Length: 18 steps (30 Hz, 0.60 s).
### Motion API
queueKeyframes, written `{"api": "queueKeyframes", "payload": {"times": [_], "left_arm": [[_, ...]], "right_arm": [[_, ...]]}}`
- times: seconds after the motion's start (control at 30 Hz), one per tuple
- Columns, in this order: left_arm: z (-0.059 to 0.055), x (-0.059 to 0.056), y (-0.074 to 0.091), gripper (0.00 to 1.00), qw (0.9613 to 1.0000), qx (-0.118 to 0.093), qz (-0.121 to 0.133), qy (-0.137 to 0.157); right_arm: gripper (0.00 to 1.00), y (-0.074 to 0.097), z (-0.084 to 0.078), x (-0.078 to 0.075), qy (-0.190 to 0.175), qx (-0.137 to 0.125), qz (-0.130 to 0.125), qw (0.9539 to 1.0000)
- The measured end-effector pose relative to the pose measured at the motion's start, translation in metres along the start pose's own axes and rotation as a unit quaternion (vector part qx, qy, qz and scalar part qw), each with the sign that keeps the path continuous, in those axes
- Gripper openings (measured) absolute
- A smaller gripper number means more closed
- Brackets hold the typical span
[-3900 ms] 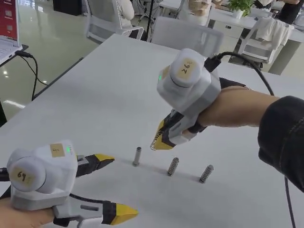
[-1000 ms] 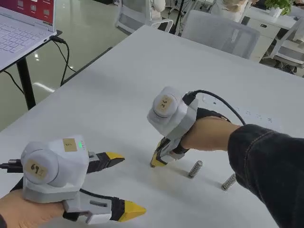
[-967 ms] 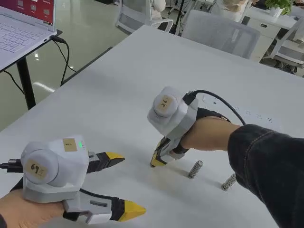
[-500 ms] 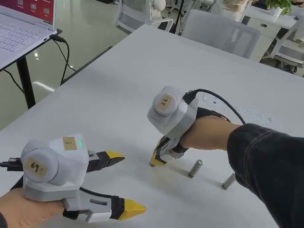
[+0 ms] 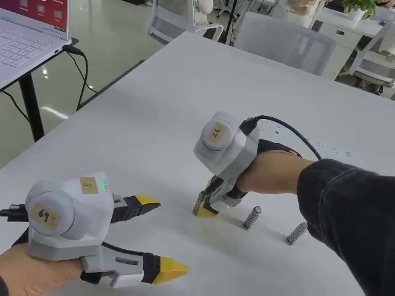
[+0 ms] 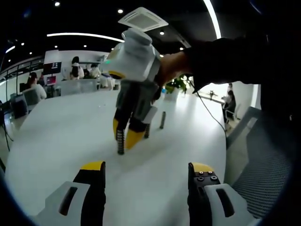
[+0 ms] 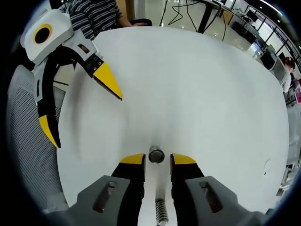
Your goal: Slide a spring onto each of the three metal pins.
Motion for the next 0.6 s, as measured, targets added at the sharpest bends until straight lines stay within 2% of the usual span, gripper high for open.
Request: {"api": "queueKeyframes", "payload": {"times": [0.23,0.6], "left_arm": [[0.002,-0.002,-0.001,0.67,1.0000,0.000,-0.003,-0.003],[0.004,-0.001,-0.003,0.67,1.0000,0.004,-0.005,-0.006]], "right_arm": [[0.24,0.003,-0.007,0.002,-0.008,-0.005,0.003,0.9999],[0.32,0.010,-0.020,0.000,-0.021,-0.014,-0.007,0.9997]]}}
Point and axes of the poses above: the centre of the closed fingertips' face, and the gripper's own axes: y roughly backward along the fingers, x roughly to its left, z roughly out of its top, the point moved 5 cm from there along y, roughly backward along the fingers, and after that the axes turned 11 degrees about z, right-handed, at the moved point
